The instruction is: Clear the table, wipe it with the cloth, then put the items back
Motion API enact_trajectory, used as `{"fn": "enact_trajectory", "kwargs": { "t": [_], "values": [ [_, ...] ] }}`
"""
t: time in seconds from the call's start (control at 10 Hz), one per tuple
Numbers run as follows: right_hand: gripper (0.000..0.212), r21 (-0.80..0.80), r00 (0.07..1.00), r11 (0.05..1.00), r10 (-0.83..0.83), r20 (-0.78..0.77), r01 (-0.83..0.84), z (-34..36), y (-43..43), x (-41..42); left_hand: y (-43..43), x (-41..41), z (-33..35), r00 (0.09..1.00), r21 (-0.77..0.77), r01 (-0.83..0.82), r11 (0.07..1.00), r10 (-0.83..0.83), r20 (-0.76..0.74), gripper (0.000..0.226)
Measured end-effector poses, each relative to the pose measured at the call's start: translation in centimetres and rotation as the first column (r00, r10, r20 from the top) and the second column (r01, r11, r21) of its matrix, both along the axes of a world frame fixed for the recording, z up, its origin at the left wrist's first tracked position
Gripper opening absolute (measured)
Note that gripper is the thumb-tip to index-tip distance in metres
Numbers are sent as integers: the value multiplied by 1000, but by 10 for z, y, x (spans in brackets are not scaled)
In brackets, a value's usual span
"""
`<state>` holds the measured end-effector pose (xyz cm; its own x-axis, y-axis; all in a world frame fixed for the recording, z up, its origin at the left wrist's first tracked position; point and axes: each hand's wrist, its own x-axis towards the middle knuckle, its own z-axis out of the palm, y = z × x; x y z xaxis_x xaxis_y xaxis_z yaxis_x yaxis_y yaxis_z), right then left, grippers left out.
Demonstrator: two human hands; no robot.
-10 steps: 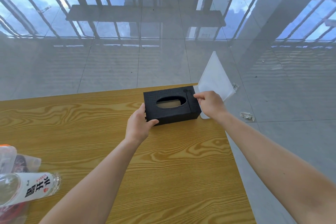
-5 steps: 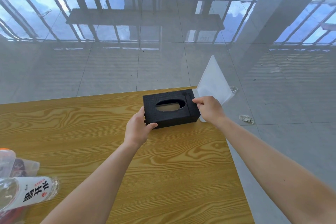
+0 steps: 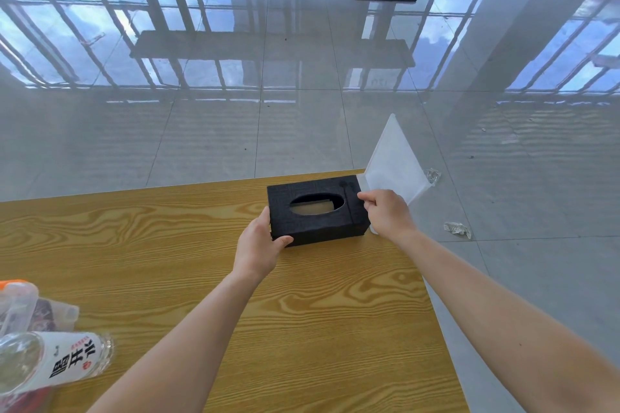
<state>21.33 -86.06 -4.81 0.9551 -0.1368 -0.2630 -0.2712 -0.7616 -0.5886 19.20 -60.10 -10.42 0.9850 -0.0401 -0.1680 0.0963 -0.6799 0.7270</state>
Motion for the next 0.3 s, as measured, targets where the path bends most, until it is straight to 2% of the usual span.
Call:
{"fn": "enact_trajectory", "kwargs": {
  "t": [0.1, 0.2, 0.3],
  "values": [
    [40, -64, 999, 997, 44, 11, -43, 4, 0, -2, 0, 0, 13, 999, 45, -10, 999, 12, -49, 68],
    [44, -147, 990, 981, 135, 52, -126, 9, 3, -7, 2, 3, 27, 998, 148, -2, 989, 12, -66, 89],
    [37, -207, 978, 964, 188, 88, -166, 9, 5, -5, 5, 5, 44, 998, 251, 21, 968, -7, -57, 85]
  ]
}}
